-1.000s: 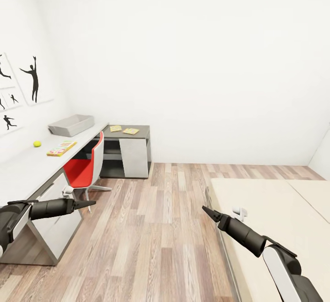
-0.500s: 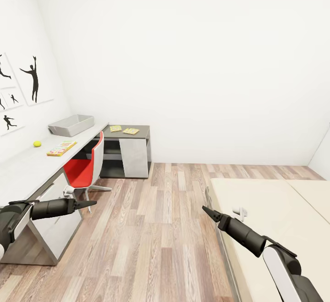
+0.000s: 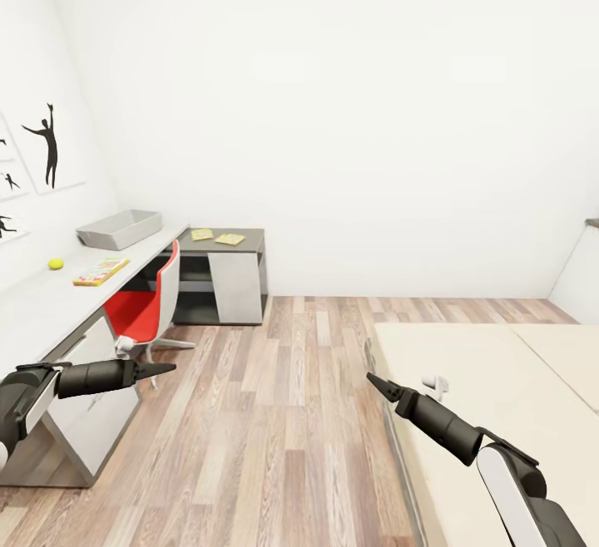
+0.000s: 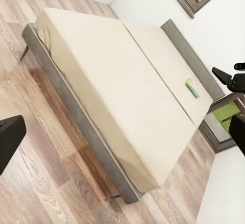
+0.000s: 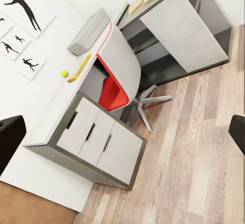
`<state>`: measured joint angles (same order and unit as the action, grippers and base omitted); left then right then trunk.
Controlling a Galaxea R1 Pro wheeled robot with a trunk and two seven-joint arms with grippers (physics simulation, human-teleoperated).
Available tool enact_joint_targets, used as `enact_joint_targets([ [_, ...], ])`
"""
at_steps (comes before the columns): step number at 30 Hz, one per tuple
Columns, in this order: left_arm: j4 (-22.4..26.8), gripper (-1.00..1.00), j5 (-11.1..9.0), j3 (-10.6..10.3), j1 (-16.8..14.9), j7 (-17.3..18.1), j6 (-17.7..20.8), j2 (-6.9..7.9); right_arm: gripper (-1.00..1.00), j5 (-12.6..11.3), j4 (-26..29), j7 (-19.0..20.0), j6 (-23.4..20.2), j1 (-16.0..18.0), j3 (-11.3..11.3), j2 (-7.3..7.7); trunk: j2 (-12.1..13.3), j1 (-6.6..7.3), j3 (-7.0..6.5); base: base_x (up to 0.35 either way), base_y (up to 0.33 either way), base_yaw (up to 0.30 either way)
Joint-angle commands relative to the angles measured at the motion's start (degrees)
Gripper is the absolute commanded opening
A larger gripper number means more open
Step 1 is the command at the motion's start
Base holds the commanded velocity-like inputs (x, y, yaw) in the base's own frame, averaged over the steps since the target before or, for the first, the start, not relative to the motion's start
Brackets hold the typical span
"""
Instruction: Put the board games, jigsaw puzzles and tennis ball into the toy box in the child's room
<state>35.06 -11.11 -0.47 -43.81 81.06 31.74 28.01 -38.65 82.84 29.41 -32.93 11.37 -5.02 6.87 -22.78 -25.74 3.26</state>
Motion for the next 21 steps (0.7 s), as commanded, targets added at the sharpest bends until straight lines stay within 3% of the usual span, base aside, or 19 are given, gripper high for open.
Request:
enact_joint_targets([
  [1,0.01,1.00,-0.14,-0.05,-0.05,0.15,0.60,0.03,1.00,-0.38,0.00,0.04,-0.46,0.06,-0.08,-0.01,-0.14,-0.04,0.14,0.000,-0.207,-0.006],
  [21,0.01,1.00,-0.14,-0.05,-0.05,0.15,0.60,0.03,1.00,-0.38,0.00,0.04,-0.46,0.06,-0.08,-0.02,-0.14,-0.04,0.13,-0.003,-0.047,-0.001],
])
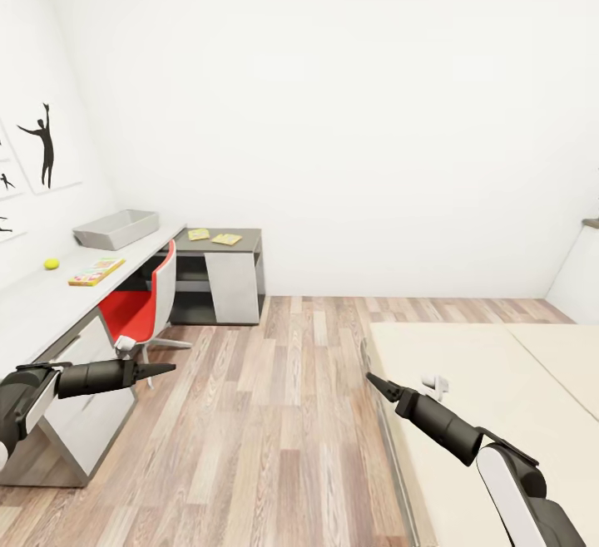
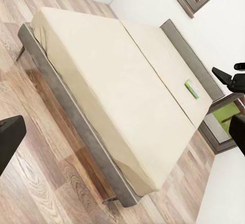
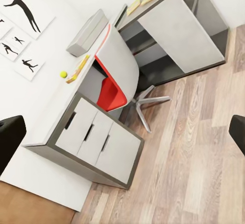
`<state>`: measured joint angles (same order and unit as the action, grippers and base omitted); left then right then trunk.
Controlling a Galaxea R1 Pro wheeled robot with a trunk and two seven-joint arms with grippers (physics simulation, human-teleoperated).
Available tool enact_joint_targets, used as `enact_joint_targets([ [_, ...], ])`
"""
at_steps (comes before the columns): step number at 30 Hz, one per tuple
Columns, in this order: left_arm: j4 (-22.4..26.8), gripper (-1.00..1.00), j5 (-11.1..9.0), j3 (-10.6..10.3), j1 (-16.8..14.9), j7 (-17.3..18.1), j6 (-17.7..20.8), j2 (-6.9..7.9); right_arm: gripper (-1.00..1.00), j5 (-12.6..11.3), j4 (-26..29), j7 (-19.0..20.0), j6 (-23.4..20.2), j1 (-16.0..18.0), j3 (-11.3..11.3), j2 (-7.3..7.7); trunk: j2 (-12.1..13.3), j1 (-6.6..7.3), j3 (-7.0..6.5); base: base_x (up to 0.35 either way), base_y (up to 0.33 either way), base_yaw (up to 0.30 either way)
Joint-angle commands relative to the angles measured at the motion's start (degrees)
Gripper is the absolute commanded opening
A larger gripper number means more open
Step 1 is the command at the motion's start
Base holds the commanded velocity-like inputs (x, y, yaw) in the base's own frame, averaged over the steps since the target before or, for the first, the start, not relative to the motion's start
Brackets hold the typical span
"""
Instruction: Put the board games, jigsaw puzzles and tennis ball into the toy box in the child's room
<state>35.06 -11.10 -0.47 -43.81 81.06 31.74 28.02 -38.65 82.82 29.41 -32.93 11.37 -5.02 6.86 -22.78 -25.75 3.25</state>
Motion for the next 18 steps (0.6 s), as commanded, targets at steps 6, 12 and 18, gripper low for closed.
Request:
enact_joint_targets([
  [6,0.01,1.00,-0.15,-0.12,-0.05,0.15,0.60,0.02,1.00,-0.37,0.02,0.03,-0.47,0.05,-0.08,0.00,-0.14,-0.03,0.14,-0.055,-0.094,0.000],
  [12,0.01,1.00,-0.15,-0.14,-0.05,0.15,0.56,0.02,1.00,-0.37,0.05,0.03,-0.47,0.05,-0.08,0.00,-0.14,-0.03,0.14,-0.013,-0.023,0.000],
  [18,0.01,1.00,-0.15,-0.13,-0.05,0.15,0.53,0.02,1.00,-0.37,0.01,0.03,-0.47,0.05,-0.08,0.00,-0.14,-0.03,0.14,-0.003,-0.005,0.000],
])
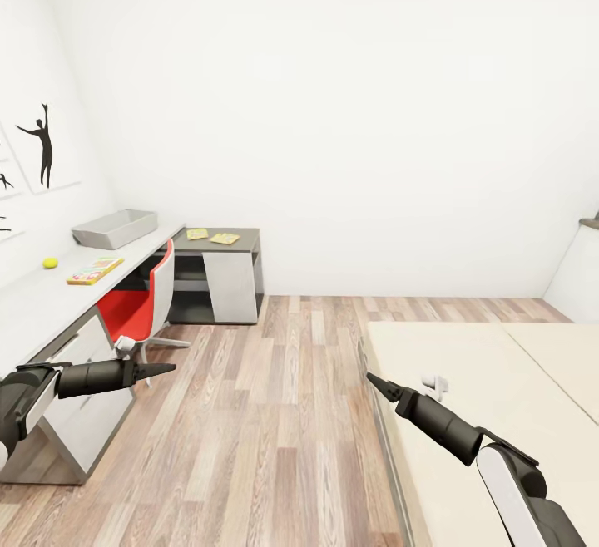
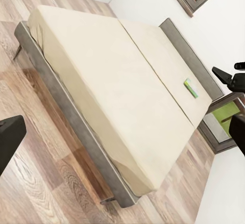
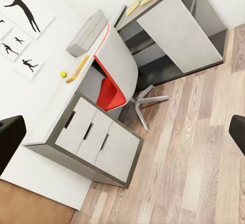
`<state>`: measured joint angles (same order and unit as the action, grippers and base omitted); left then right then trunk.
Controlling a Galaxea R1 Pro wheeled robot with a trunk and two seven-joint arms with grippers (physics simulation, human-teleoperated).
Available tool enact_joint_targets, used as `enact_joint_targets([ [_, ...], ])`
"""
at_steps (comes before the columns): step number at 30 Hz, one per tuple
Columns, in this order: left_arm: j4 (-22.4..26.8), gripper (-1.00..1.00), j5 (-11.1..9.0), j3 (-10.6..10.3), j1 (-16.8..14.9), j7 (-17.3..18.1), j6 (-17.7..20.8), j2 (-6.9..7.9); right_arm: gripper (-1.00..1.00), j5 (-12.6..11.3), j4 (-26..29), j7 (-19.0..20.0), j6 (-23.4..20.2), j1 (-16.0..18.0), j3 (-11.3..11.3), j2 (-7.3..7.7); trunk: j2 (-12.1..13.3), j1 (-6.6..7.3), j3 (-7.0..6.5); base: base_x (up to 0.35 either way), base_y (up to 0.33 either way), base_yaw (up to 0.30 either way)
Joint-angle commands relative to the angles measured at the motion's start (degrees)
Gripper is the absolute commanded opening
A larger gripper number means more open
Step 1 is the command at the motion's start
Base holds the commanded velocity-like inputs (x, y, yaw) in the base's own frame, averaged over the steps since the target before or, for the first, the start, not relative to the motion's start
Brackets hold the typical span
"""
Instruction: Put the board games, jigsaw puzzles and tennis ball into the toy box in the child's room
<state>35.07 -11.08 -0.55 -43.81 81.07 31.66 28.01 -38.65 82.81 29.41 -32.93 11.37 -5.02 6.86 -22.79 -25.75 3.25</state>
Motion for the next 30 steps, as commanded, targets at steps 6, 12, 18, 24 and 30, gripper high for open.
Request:
enact_joint_targets([
  [6,0.00,1.00,-0.17,-0.07,-0.05,0.14,0.65,0.02,1.00,-0.37,-0.01,0.02,-0.47,0.05,-0.08,-0.01,-0.13,-0.04,0.14,-0.033,-0.001,0.000],
  [12,0.00,1.00,-0.17,-0.07,-0.05,0.14,0.67,0.02,1.00,-0.37,-0.02,0.03,-0.47,0.05,-0.08,-0.01,-0.13,-0.04,0.14,-0.011,0.000,0.000],
  [18,0.00,1.00,-0.17,-0.07,-0.05,0.11,0.68,-0.01,1.00,-0.37,-0.01,0.03,-0.47,0.05,-0.08,-0.01,-0.13,-0.04,0.14,-0.002,0.000,0.000],
  [24,0.00,1.00,-0.17,-0.07,-0.05,0.00,0.66,-0.05,1.00,-0.37,-0.02,0.03,-0.47,0.05,-0.08,-0.01,-0.13,-0.04,0.14,0.000,-0.003,0.000],
  [30,0.00,1.00,-0.17,-0.08,-0.05,-0.06,0.62,-0.25,1.00,-0.37,-0.02,0.03,-0.47,0.05,-0.08,-0.01,-0.13,-0.04,0.14,0.000,-0.090,0.000],
])
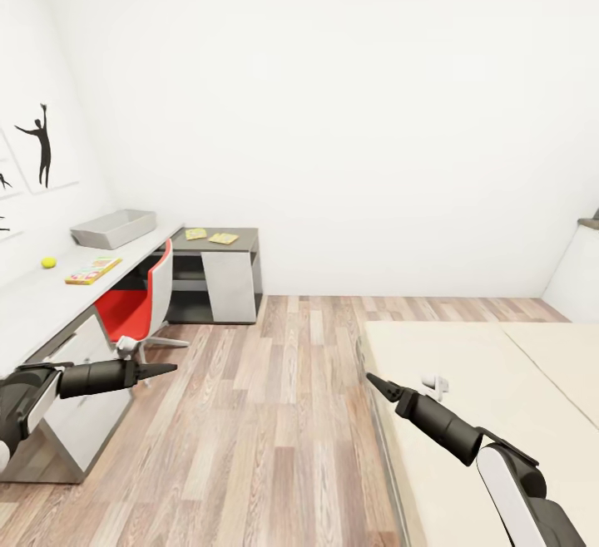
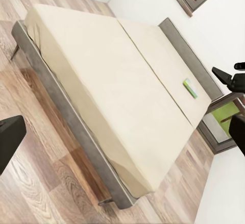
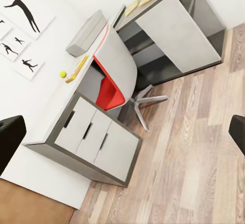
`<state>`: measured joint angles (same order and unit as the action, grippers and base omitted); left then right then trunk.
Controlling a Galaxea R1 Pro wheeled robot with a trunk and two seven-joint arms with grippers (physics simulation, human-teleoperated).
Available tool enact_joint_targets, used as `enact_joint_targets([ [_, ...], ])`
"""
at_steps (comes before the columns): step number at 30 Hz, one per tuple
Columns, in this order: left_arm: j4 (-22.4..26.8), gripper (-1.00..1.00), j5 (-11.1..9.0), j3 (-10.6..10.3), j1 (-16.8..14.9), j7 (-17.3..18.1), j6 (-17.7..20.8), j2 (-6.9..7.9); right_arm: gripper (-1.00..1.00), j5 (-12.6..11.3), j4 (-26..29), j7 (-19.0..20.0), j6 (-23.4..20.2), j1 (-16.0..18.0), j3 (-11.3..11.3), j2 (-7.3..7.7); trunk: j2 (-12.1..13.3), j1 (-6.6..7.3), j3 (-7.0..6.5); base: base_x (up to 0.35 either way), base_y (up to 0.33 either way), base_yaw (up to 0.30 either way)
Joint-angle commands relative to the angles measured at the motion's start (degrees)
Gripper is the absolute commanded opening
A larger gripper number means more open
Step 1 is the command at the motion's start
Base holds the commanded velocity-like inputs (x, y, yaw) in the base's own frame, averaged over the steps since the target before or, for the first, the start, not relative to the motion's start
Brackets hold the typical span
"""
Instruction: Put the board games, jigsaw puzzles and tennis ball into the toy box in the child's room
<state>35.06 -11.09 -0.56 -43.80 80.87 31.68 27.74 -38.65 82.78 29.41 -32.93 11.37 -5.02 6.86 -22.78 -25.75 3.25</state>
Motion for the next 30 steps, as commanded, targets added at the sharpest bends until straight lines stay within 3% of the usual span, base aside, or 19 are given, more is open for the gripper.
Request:
enact_joint_targets([
  [1,0.01,1.00,-0.16,-0.08,-0.05,0.12,0.59,-0.09,1.00,-0.38,0.02,0.03,-0.47,0.05,-0.08,0.00,-0.13,-0.04,0.13,0.000,-0.200,0.000],
  [30,0.05,1.00,-0.16,-0.14,-0.05,0.08,0.58,-0.32,1.00,-0.38,0.02,-0.14,-0.38,0.05,-0.02,-0.09,-0.13,-0.04,0.13,0.000,-0.292,0.000],
])
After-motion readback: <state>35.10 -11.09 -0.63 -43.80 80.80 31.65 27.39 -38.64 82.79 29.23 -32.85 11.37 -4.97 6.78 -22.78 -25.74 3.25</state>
